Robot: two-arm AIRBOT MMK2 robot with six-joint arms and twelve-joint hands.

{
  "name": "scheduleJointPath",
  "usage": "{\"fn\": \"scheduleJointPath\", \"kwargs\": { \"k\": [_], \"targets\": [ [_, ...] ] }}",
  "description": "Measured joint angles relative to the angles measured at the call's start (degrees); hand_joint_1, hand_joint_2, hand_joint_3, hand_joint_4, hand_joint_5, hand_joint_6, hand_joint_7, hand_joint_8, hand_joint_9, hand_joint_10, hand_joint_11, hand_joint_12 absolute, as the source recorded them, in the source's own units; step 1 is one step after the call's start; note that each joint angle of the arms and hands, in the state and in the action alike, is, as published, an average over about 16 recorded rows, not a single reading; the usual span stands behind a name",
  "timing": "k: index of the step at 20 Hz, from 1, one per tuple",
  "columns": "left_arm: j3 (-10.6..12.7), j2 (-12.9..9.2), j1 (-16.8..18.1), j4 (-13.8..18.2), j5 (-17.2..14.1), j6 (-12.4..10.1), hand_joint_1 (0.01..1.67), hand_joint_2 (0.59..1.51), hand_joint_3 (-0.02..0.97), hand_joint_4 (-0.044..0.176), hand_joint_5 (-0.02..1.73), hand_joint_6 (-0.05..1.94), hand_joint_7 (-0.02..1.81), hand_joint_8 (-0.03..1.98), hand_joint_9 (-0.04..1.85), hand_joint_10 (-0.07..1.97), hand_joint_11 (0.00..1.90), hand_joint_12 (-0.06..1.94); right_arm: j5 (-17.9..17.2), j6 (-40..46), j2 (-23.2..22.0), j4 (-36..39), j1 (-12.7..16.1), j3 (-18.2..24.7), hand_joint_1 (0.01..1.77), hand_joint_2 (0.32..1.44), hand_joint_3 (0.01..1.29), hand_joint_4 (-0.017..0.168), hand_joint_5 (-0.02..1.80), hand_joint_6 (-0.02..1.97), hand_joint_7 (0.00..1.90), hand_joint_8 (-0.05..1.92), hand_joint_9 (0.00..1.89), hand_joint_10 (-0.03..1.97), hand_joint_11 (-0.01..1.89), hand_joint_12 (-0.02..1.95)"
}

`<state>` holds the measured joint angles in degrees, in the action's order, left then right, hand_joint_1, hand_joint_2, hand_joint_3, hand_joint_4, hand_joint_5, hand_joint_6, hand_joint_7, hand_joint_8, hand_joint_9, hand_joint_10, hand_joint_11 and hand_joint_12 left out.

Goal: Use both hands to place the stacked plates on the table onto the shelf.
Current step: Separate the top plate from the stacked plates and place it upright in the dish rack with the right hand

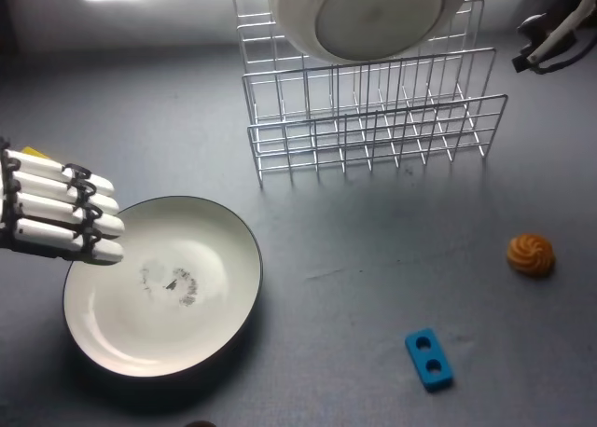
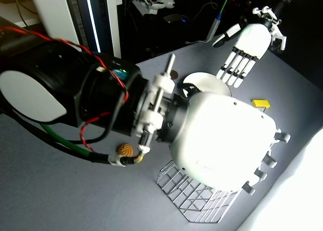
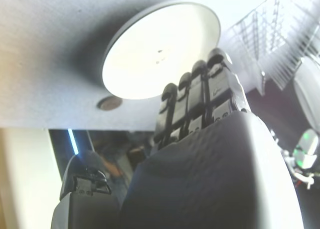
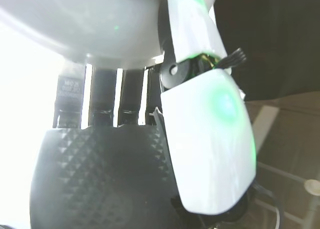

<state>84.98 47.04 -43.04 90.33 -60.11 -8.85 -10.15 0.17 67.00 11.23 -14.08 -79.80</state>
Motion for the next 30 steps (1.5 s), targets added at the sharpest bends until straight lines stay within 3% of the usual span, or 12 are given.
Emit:
{"fn": "scheduleJointPath", "kwargs": {
  "k": [6,9,18,21,26,30],
  "targets": [
    [0.5,0.92,-1.72,-0.67,2.13,0.78,0.02,1.105,0.015,0.004,0.06,0.01,0.03,0.01,0.02,0.01,0.02,0.0,1.45,-0.23,2.18,-3.09,-1.73,-2.64,1.36,1.03,0.01,-0.009,0.83,1.01,0.99,0.94,0.98,1.16,0.72,1.18],
    [0.8,1.28,-2.44,-0.87,2.95,0.95,0.02,1.104,0.014,0.005,0.05,0.01,0.03,0.01,0.02,0.01,0.02,0.0,1.62,-0.54,3.08,-4.22,-2.76,-3.72,1.36,1.03,0.01,-0.009,0.84,1.0,0.99,0.94,1.0,1.05,0.73,1.18],
    [1.48,1.97,-3.6,-1.02,3.91,1.02,0.02,1.109,0.014,0.004,0.03,0.01,0.02,0.01,0.02,0.01,0.02,0.0,0.33,-2.29,5.01,-6.77,-5.66,-5.74,1.35,1.04,0.01,-0.009,0.85,0.98,1.0,0.95,1.0,1.03,0.73,1.21],
    [1.51,2.04,-3.88,-0.95,3.94,1.04,0.02,1.112,0.014,0.004,0.03,0.01,0.02,0.01,0.02,0.01,0.02,0.0,-0.24,-2.97,5.36,-7.37,-6.3,-6.14,1.33,1.05,0.01,-0.009,0.84,0.99,0.99,0.96,0.99,0.92,0.71,1.22],
    [1.45,2.19,-4.36,-0.78,4.08,1.13,0.02,1.113,0.014,0.004,0.03,0.01,0.02,0.01,0.02,0.01,0.02,0.0,-1.28,-3.9,5.63,-8.14,-7.03,-6.48,1.26,1.08,0.01,-0.008,0.81,0.84,0.96,0.7,0.92,0.81,0.63,1.24],
    [1.39,2.32,-4.86,-0.67,4.39,1.31,0.02,1.11,0.014,0.004,0.03,0.01,0.02,0.01,0.02,0.01,0.02,0.0,-1.94,-4.49,5.63,-8.55,-7.07,-6.58,1.19,1.1,0.01,-0.007,0.8,0.61,0.94,0.48,0.89,0.55,0.55,1.23]
  ]
}}
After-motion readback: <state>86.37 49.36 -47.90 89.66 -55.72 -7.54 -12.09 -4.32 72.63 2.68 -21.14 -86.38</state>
